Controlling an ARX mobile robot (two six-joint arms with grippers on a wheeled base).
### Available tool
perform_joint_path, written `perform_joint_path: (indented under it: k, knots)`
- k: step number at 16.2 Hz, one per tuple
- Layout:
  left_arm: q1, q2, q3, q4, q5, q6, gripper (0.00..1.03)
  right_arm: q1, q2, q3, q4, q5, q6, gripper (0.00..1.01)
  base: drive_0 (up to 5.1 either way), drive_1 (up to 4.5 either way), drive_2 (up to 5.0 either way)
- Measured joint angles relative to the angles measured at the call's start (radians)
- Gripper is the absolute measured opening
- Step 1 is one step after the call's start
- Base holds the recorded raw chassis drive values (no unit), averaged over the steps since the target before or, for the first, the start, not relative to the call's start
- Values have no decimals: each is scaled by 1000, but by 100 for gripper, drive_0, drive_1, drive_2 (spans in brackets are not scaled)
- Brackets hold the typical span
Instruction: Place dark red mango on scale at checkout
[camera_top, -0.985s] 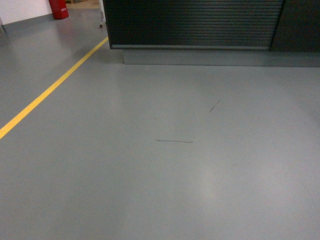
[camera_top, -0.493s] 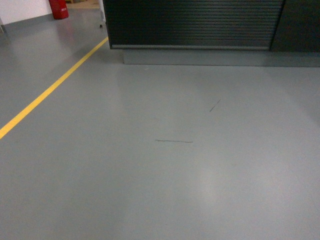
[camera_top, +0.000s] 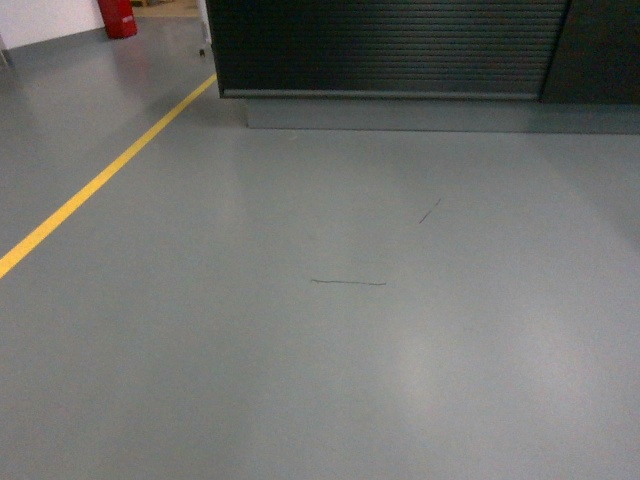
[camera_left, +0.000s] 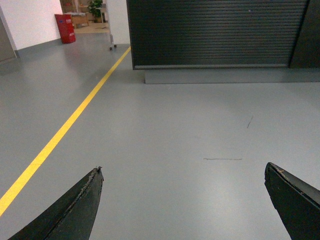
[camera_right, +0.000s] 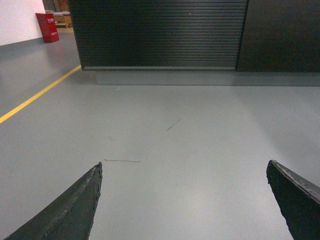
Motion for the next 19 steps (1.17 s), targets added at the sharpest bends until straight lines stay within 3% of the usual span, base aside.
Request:
perform_joint_path:
  k: [8,19]
  knots:
    - [0,0,0,0,0,0,98,0,0,0,0,0,0,98,0,0,0]
    - [0,0,0,0,1,0,98,0,0,0,-1,0,0,98,3,420,-414]
